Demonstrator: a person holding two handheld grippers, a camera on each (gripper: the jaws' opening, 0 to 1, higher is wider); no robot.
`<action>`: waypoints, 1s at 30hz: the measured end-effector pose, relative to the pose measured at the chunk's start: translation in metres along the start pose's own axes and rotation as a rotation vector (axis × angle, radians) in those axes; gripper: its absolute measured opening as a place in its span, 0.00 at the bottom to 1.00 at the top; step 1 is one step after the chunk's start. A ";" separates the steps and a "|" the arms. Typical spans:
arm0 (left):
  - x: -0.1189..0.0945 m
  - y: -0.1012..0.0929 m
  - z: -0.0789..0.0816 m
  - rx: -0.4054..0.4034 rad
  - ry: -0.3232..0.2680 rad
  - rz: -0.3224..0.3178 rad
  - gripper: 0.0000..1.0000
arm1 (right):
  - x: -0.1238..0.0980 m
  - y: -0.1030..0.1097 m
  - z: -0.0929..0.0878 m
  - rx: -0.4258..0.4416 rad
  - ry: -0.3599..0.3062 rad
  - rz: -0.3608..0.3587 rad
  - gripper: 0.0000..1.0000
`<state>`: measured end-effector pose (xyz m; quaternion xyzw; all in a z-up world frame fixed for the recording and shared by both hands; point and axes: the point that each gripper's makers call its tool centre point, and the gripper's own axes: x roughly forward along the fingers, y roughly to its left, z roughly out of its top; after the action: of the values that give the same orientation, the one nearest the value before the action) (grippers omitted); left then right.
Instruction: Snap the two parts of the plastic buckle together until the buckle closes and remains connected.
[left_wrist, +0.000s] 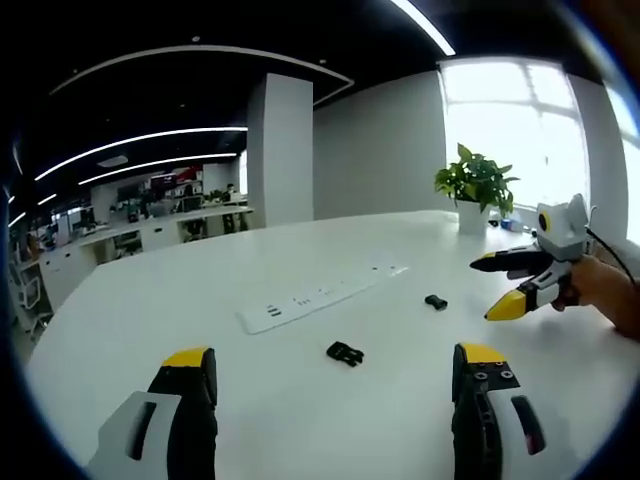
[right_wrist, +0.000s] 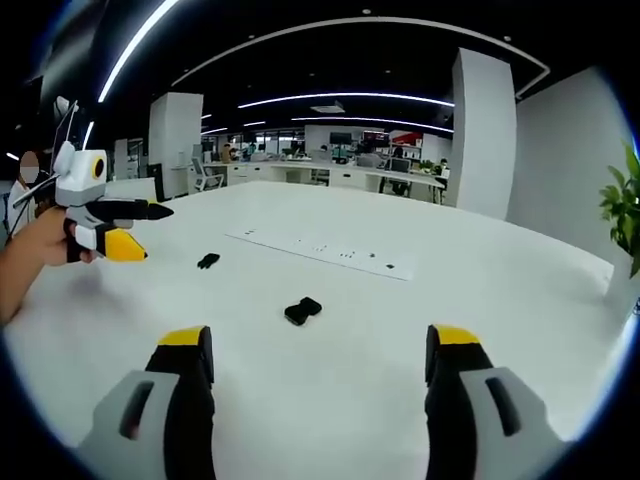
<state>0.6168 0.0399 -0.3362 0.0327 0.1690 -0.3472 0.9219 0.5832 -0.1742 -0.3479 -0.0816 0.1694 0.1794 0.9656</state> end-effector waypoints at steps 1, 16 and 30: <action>0.001 0.000 0.000 -0.001 -0.001 0.001 0.99 | 0.001 0.000 0.000 0.000 0.000 0.000 0.88; 0.017 0.007 0.003 -0.003 0.010 -0.002 0.99 | 0.020 -0.002 0.007 0.011 -0.002 -0.007 0.85; 0.032 0.009 0.002 -0.006 0.027 -0.019 0.99 | 0.034 -0.004 0.010 0.010 0.004 -0.011 0.83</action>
<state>0.6456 0.0267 -0.3454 0.0332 0.1829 -0.3552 0.9161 0.6180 -0.1650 -0.3504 -0.0781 0.1718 0.1730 0.9667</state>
